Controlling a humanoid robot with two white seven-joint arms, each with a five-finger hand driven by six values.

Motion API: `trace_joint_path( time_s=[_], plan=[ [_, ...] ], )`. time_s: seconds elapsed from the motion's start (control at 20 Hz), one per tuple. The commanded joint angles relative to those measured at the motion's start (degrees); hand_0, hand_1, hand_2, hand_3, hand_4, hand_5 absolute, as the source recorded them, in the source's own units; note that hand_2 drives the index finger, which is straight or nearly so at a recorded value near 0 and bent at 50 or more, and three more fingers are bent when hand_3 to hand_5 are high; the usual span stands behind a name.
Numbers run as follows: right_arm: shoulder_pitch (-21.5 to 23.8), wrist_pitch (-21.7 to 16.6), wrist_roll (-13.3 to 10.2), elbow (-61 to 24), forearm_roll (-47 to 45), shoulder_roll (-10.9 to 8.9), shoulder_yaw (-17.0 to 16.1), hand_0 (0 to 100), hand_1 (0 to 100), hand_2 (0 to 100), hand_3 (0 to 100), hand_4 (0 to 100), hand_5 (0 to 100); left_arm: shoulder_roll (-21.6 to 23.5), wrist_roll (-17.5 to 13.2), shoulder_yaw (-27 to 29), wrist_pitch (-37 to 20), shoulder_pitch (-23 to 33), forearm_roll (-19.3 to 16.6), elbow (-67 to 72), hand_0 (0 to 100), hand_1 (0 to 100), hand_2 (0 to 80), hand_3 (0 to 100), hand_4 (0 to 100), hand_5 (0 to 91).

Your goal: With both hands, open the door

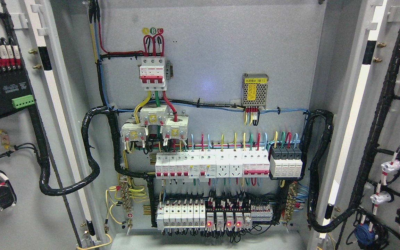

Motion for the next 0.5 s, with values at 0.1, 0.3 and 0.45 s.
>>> trace_joint_path(
  time_s=[0.1,0.3,0.45],
  plan=[
    [-0.4,-0.6,0.0,-0.8,-0.2,-2.06,0.7,19,0,0,0,0,0,0.4,0.0,-0.6,0.0,0.6,0.1,-2.5,0,0,0.0,0,0,0.0],
    [-0.6,-0.7,0.0,-1.0,-0.2,-2.32,2.1,19,0,0,0,0,0,0.4,0.0,-2.1,0.1,0.8,0.0,-4.3,0,0,0.0,0,0,0.0],
    [-0.6,-0.7,0.0,-1.3,-0.2,-2.85,2.5,19,0,0,0,0,0,0.3,0.0,-3.3,0.1,0.7,-0.2,-6.1,0,0,0.0,0,0,0.0]
  ],
)
